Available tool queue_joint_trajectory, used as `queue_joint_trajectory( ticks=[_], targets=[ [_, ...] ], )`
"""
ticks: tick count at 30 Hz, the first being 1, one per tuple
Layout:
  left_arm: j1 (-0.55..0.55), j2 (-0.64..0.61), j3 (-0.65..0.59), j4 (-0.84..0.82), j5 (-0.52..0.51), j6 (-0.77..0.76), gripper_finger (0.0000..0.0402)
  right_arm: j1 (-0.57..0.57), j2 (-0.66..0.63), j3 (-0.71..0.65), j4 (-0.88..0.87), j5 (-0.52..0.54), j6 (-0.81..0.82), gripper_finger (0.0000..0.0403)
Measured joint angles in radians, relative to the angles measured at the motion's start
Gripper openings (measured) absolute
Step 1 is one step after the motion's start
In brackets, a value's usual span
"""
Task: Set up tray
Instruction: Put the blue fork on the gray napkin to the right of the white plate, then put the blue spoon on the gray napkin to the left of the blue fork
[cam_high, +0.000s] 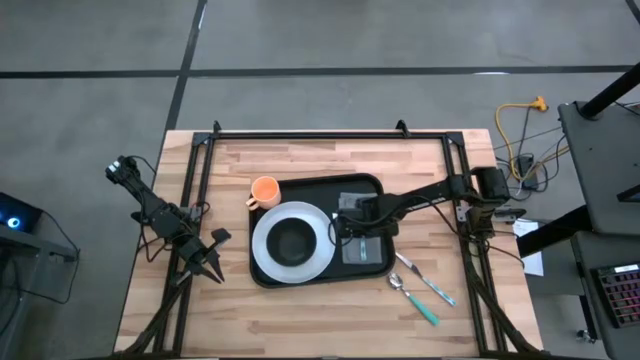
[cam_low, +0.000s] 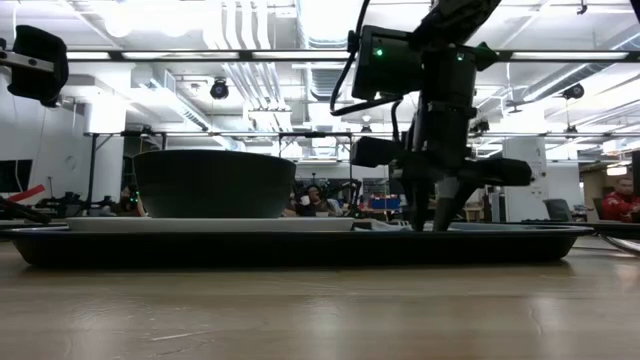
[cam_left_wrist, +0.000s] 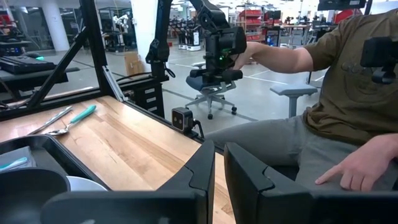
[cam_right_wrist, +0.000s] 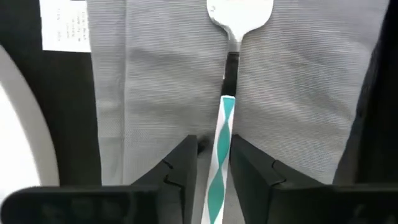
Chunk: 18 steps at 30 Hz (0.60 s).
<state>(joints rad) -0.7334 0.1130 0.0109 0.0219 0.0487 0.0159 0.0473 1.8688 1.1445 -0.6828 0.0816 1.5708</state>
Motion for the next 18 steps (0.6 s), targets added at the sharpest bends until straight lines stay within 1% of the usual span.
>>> queue_joint_trajectory(
  ticks=[8,18],
  targets=[
    [0.0,0.0,0.0,0.0,0.0,0.0,0.0018,-0.001,0.001,0.049,-0.14,0.028,-0.015,0.0098],
    [0.0,0.0,0.0,0.0,0.0,0.0,0.0018,0.0,-0.006,0.116,-0.152,0.054,-0.112,0.011]
  ],
)
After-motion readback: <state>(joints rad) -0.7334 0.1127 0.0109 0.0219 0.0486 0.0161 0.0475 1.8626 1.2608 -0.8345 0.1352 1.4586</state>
